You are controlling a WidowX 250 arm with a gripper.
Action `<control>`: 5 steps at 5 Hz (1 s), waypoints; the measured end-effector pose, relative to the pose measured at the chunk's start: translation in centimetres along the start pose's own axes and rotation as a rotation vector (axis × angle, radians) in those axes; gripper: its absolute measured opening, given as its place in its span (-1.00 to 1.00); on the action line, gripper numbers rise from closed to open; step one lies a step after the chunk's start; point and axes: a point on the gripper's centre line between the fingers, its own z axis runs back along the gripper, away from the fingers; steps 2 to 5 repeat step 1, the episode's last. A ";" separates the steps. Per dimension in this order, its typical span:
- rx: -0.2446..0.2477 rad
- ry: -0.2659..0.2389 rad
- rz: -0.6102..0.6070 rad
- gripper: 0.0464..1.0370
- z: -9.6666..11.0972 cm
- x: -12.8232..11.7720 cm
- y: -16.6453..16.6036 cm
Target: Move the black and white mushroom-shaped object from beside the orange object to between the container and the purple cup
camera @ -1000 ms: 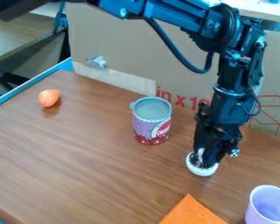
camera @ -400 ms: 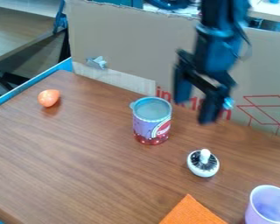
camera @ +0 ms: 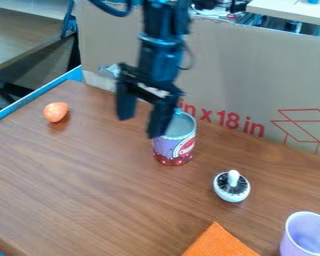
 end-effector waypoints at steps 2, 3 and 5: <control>-0.033 -0.007 0.084 0.94 -0.1 -1.7 4.9; -0.033 -0.007 0.084 0.94 -0.1 -1.7 4.9; -0.033 -0.007 0.084 0.94 -0.1 -1.7 4.9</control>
